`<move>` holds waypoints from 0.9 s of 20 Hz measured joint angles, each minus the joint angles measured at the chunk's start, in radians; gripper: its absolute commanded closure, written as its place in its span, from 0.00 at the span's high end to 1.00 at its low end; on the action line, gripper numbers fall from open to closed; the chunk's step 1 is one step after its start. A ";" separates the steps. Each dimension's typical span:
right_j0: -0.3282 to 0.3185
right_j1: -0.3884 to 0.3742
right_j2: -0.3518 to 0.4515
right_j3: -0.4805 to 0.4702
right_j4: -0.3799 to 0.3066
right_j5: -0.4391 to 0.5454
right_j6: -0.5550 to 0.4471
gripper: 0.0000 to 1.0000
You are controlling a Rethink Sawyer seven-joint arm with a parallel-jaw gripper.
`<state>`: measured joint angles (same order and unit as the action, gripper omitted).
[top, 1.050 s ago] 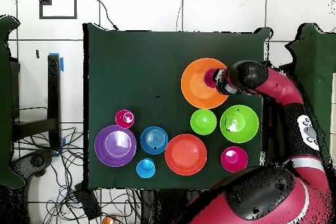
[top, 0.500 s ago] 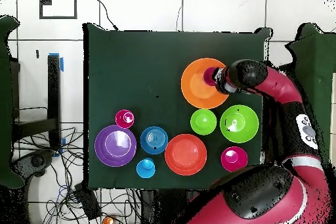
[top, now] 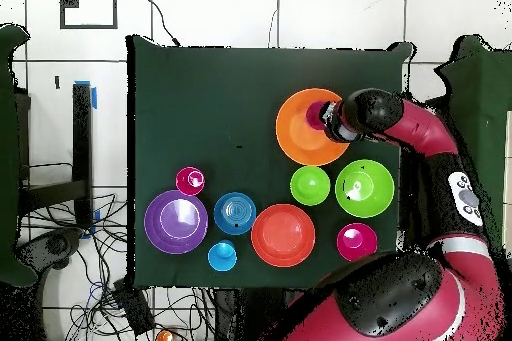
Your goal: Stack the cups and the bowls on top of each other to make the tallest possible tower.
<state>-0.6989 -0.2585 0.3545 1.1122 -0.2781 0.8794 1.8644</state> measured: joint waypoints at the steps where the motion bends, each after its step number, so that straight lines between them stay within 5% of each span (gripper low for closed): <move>1: 0.003 -0.009 0.000 0.010 0.002 0.000 0.000 0.00; 18: 0.030 -0.061 -0.008 0.057 0.011 0.000 0.000 0.00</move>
<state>-0.6691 -0.3194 0.3462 1.1697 -0.2671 0.8794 1.8644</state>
